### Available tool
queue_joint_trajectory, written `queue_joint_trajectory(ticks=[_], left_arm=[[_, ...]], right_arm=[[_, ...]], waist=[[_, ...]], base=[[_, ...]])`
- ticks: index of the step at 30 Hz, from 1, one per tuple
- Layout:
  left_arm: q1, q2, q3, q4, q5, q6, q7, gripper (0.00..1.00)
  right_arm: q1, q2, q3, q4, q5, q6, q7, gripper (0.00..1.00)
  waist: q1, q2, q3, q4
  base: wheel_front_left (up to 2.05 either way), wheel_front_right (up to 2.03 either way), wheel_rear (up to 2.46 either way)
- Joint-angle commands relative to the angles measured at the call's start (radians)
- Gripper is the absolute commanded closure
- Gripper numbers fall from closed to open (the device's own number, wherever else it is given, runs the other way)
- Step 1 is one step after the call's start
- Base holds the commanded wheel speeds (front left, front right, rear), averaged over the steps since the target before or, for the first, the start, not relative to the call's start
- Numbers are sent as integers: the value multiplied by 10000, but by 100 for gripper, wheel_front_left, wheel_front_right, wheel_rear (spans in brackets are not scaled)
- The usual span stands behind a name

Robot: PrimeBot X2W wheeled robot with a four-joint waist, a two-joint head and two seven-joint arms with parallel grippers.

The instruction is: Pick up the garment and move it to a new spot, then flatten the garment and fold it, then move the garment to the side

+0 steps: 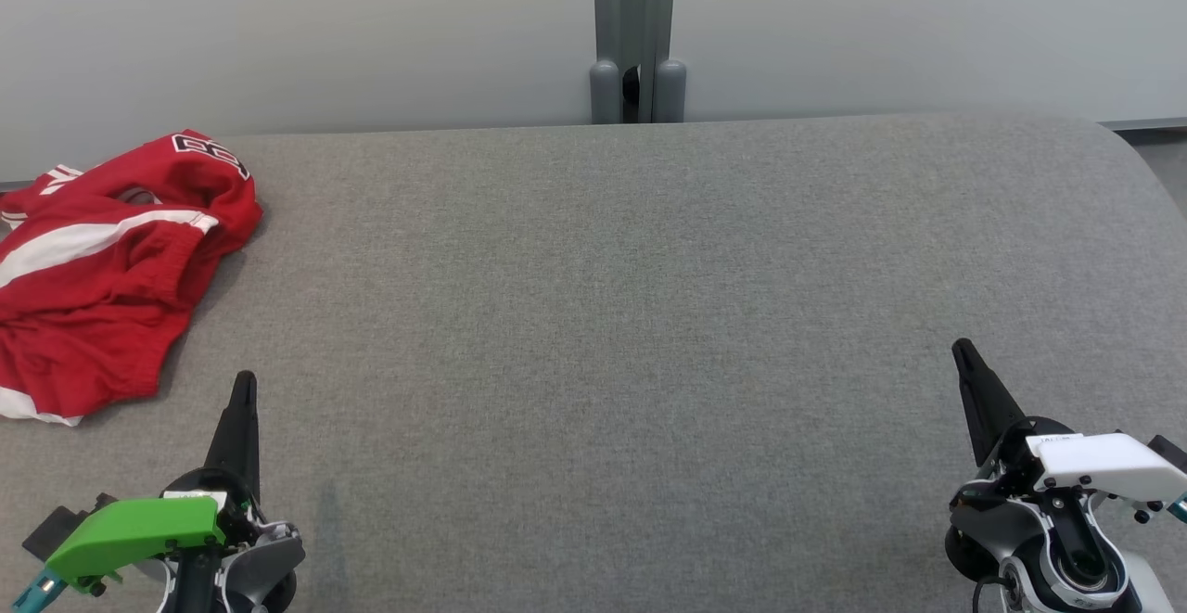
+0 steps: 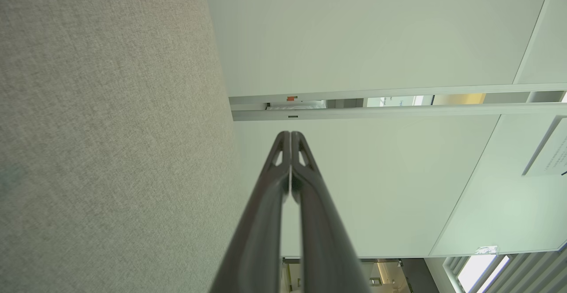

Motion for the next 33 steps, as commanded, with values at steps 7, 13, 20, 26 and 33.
queue_joint_trajectory(ticks=[7,13,20,26,33], left_arm=[[-101,5,7,-15,-28,-64,19,100],[-101,5,6,-15,-28,-64,19,100],[-101,5,6,-15,-28,-64,19,100],[215,-54,-101,264,7,24,-69,0],[363,-47,-458,122,126,20,-420,0]], right_arm=[[-60,-42,-10,19,67,4,13,100],[-60,-42,-10,19,67,4,13,100],[-60,-42,-10,19,67,4,13,100],[224,81,82,265,-17,-2,-61,0],[376,69,373,199,-134,-1,-412,0]], waist=[[0,0,0,0],[0,0,0,0],[0,0,0,0],[0,0,-6,0],[0,0,-43,3]], base=[[0,0,0],[0,0,0],[0,0,0],[0,0,0],[0,0,0]])
